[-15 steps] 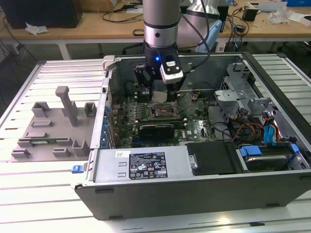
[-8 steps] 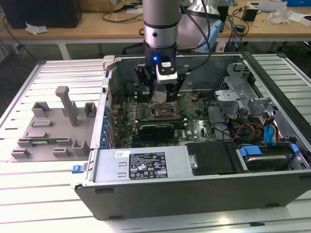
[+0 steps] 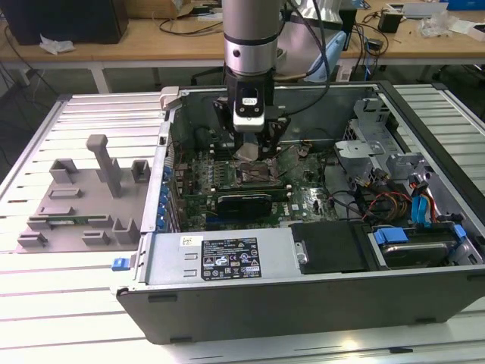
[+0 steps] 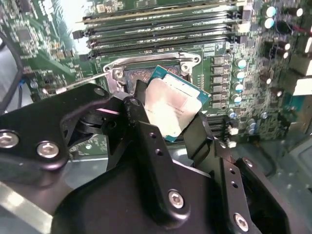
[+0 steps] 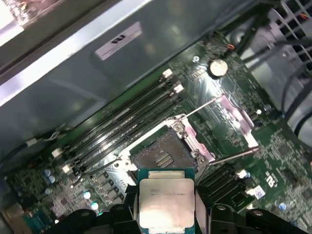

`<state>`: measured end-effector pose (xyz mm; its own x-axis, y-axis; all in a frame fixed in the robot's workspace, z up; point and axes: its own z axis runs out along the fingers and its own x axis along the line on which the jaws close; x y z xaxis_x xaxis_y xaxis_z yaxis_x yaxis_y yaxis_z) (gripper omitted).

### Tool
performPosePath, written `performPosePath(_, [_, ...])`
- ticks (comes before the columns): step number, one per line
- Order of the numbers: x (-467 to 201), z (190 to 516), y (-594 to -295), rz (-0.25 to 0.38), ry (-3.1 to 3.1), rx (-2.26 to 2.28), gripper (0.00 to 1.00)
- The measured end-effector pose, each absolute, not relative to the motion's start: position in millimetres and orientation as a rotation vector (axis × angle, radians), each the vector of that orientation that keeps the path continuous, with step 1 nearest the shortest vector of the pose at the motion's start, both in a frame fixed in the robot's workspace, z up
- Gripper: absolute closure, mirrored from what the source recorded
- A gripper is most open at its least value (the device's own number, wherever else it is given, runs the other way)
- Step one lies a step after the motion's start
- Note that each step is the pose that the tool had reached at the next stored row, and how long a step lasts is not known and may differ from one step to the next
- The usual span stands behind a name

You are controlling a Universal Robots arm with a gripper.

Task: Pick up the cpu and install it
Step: 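Place the cpu into insertion slot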

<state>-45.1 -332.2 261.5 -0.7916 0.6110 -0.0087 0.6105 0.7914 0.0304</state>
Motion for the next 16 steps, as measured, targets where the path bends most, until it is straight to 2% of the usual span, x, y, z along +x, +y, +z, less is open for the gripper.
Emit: performPosePath(16, [-45.1,259.6,-332.2,0.035,2.743,1.485,0.45])
